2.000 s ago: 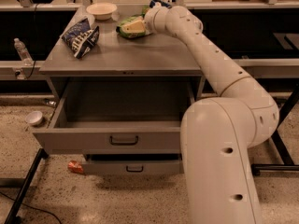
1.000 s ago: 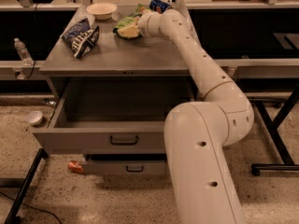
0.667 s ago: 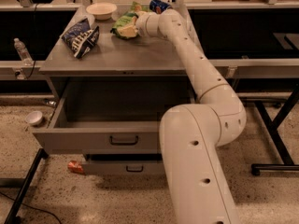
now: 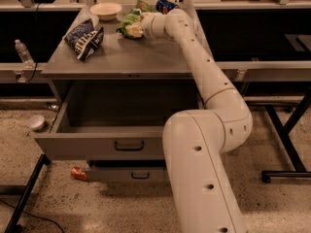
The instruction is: Place green rice chip bag into top drawer
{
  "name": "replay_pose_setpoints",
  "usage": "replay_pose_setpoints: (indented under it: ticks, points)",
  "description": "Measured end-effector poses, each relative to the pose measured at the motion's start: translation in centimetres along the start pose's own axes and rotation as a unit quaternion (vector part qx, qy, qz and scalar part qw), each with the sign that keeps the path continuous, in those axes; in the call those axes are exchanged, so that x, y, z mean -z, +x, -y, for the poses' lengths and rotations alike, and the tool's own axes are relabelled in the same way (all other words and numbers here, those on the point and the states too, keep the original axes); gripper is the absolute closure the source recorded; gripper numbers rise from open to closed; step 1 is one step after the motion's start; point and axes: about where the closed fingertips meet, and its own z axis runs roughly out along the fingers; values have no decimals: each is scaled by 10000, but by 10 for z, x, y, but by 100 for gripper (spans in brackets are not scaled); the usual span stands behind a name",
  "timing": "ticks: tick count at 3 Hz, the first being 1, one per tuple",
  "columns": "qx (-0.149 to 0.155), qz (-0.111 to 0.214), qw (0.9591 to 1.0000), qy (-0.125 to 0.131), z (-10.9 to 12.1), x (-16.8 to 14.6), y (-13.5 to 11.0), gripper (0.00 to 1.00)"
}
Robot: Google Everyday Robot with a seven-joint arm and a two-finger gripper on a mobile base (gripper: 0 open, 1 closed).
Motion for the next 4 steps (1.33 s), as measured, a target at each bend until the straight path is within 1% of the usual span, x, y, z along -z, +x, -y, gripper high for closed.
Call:
replay_pose_setpoints:
  ticks: [1, 2, 3, 4]
  points:
    - [-46, 28, 9999, -103, 6, 21, 1, 100]
    - [-196, 14, 9984, -538, -3, 68, 11, 100]
    - [-247, -181, 9963, -808, -23, 102, 21, 100]
    - [-7, -312, 9940, -1049, -50, 138, 18, 100]
